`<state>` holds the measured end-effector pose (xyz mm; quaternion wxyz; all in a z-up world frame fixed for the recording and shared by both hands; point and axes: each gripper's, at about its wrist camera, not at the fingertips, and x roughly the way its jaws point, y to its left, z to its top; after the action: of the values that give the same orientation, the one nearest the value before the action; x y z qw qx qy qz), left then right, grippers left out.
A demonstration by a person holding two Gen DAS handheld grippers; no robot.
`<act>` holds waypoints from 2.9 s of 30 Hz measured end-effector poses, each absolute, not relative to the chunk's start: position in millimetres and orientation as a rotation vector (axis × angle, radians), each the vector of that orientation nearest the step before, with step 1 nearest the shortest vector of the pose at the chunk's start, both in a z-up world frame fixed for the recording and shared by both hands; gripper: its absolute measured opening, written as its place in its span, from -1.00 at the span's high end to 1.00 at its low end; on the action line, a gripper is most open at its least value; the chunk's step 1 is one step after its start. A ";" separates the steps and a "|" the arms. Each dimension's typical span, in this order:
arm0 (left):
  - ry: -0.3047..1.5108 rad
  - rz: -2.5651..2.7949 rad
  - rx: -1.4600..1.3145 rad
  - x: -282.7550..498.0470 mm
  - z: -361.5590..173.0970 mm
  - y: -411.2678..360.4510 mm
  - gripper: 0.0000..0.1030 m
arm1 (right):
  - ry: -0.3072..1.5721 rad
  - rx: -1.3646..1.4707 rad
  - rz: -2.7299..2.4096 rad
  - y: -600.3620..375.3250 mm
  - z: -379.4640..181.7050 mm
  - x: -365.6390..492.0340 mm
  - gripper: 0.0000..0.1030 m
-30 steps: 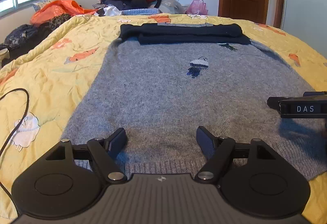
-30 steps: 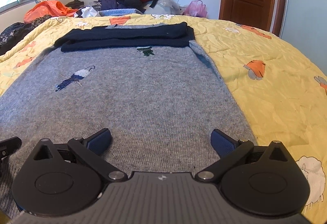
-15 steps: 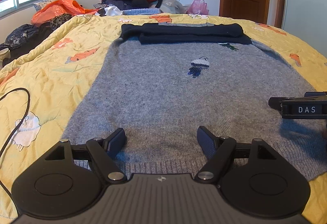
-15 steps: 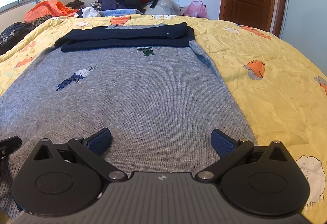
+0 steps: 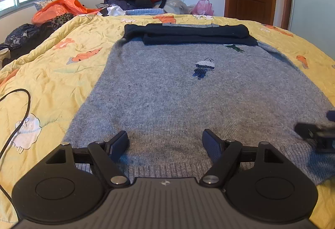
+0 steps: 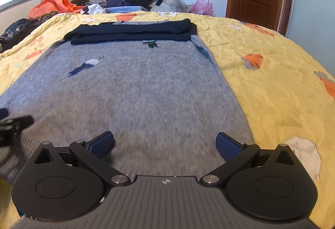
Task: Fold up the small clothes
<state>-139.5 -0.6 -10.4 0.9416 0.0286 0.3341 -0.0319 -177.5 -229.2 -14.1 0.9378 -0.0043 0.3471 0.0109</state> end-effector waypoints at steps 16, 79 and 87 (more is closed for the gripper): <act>0.682 -0.067 0.057 -139.1 -10.0 0.6 -0.54 | 0.682 -0.036 0.047 -242.7 2.0 -212.2 -0.98; 0.701 -0.403 -0.453 60.8 126.7 127.9 0.90 | 0.480 0.937 0.443 -368.2 71.3 14.6 0.71; 0.739 -0.275 -0.379 199.6 102.3 110.6 0.91 | 0.613 0.906 0.330 -379.8 32.0 162.9 0.71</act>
<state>199.6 110.6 102.3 0.9059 -0.1836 0.3577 -0.1330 162.9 -379.8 32.0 0.8412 0.4286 0.2903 0.1561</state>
